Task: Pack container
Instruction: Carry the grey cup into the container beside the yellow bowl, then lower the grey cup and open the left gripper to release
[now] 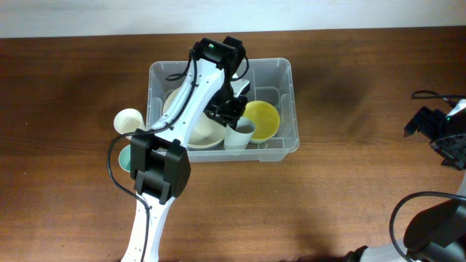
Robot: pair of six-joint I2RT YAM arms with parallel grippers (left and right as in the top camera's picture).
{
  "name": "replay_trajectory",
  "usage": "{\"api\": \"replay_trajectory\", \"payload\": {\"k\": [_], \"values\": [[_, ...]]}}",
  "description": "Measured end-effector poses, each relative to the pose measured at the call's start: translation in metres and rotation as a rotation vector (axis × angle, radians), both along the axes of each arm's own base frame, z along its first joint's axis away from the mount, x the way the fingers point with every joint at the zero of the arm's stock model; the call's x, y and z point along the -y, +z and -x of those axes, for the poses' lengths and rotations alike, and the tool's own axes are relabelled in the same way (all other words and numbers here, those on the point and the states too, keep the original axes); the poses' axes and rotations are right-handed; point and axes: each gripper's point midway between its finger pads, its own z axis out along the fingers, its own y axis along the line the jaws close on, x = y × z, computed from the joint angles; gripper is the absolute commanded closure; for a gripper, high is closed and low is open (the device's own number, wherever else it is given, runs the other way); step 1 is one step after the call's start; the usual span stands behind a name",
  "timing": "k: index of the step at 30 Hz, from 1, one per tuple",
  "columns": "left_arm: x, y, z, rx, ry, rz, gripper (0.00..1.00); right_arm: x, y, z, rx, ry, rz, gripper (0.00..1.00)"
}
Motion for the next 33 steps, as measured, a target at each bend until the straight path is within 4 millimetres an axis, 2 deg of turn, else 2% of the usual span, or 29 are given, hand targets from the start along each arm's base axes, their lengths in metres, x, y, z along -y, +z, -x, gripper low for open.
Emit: {"api": "replay_trajectory", "payload": {"k": [4,8,10,14,23,28,33], "values": [[-0.002,0.0,0.004,-0.016,0.0,-0.008,0.66,0.0,0.0,0.0,0.0,0.0,0.0,0.01],[-0.002,0.0,0.003,-0.012,-0.005,-0.006,0.65,0.0,0.0,0.0,0.0,0.0,0.0,0.01],[-0.002,0.0,0.003,-0.011,-0.006,-0.006,0.59,0.0,0.0,0.0,0.0,-0.001,0.0,0.01],[-0.002,0.002,-0.004,0.025,-0.013,-0.011,0.53,0.0,0.0,0.0,0.0,0.0,0.0,0.01],[-0.009,0.043,-0.034,0.168,0.017,0.019,0.52,0.0,0.0,0.0,0.0,-0.001,0.0,0.01],[-0.015,0.06,-0.031,0.179,0.024,0.018,0.52,0.0,0.0,0.0,0.0,0.0,0.0,0.01],[-0.004,0.067,-0.027,0.168,0.008,0.086,0.52,0.0,0.0,0.0,0.0,-0.001,0.0,0.01]]}}
